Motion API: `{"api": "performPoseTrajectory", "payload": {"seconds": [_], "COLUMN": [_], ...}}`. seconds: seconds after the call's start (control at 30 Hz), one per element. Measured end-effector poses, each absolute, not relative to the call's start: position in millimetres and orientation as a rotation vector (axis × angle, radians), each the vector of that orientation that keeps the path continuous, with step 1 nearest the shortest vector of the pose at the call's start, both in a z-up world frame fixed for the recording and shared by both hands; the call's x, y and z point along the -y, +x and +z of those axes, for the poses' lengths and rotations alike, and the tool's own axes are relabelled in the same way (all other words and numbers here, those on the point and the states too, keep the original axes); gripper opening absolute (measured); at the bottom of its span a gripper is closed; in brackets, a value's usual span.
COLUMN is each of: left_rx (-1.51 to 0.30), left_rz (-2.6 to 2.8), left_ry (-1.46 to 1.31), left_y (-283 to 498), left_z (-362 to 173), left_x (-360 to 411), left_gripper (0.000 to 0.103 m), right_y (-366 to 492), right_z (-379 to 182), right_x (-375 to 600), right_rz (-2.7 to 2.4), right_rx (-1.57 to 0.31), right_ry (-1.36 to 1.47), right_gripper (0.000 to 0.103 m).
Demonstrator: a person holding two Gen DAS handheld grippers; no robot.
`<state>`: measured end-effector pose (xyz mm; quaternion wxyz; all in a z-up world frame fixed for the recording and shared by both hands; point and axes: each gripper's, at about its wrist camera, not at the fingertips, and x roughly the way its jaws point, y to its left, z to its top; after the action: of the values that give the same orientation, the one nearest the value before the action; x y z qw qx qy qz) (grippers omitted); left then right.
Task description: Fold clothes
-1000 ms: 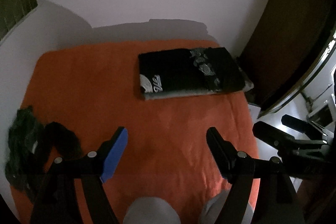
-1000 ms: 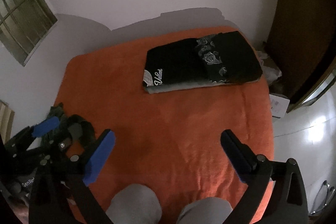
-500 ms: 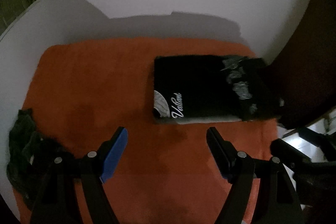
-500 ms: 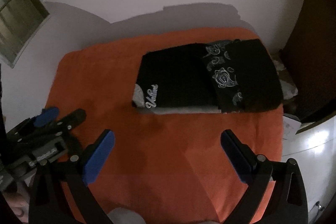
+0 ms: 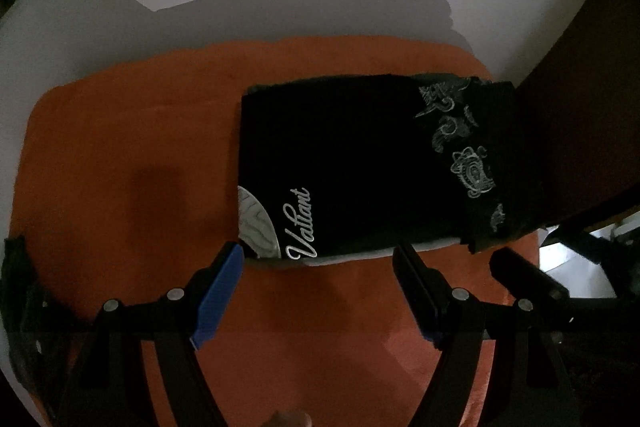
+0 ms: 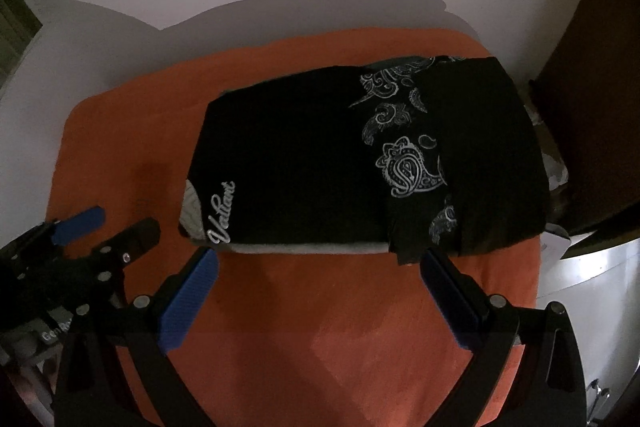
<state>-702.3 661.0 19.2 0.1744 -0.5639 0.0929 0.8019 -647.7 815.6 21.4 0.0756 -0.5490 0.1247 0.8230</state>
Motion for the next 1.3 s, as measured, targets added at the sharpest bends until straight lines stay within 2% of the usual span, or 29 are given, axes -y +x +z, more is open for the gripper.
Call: {"api": "performPoseTrajectory", "payload": {"seconds": [0.57, 1.3], "left_rx": [-0.207, -0.192], "left_rz": [2.220, 2.198], "left_ry": [-1.647, -1.662], "left_y": [-721, -732], "left_z": [-12, -21], "left_x": [-658, -668], "left_gripper": [0.078, 0.078], "right_y": [-661, -674], "right_z": [-12, -11], "right_x": [-829, -834], "right_rz": [2.408, 2.417], "right_rx": [-0.373, -0.376], "right_ry": [-1.689, -1.675], "right_gripper": [0.101, 0.101]}}
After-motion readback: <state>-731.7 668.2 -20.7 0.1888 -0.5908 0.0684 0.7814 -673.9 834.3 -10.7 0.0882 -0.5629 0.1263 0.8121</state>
